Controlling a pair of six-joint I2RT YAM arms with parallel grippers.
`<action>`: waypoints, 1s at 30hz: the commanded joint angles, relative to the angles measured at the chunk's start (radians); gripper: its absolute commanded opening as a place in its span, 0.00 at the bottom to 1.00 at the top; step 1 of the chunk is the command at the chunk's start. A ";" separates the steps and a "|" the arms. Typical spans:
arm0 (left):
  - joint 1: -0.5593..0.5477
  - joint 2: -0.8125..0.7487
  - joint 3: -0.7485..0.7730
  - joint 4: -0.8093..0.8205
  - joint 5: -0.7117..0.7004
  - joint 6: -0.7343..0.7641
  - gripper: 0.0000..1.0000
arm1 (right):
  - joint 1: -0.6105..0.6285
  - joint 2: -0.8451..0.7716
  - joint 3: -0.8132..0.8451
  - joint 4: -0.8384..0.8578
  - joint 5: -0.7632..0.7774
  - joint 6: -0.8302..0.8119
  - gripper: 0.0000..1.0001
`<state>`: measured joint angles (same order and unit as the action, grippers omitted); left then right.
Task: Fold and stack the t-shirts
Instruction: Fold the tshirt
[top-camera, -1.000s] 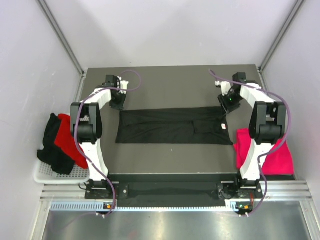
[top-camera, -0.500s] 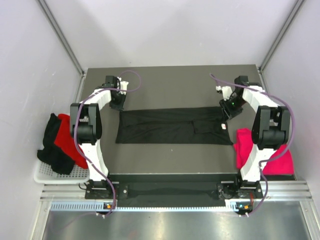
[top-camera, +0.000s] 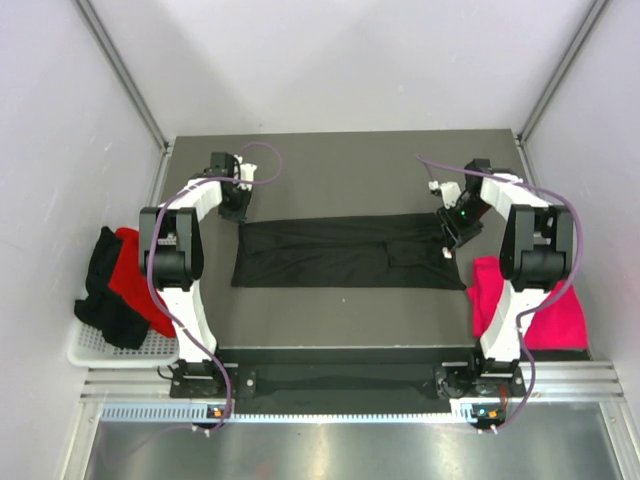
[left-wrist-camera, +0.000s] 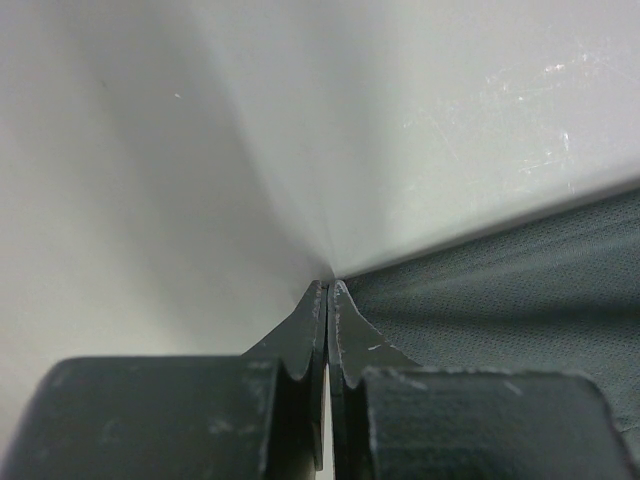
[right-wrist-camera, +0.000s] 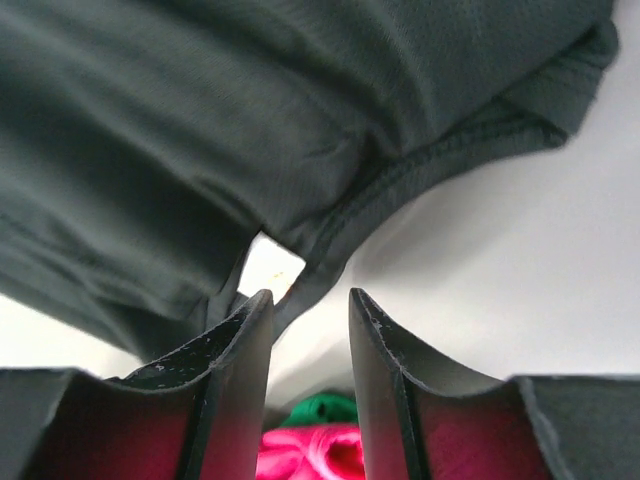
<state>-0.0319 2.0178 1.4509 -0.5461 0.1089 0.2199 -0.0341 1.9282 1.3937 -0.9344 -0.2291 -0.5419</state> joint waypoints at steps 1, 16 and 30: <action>0.004 -0.056 -0.011 -0.008 -0.018 0.015 0.00 | -0.009 0.051 0.060 0.017 0.004 -0.007 0.37; 0.006 -0.079 -0.011 -0.037 -0.074 -0.013 0.00 | 0.026 0.423 0.519 -0.043 -0.012 0.034 0.04; 0.000 -0.316 0.005 -0.032 -0.014 -0.053 0.36 | 0.172 0.670 0.959 0.032 0.079 0.069 0.06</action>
<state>-0.0319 1.8896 1.4517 -0.6312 0.0467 0.1600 0.0948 2.5343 2.3390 -0.9943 -0.1673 -0.4877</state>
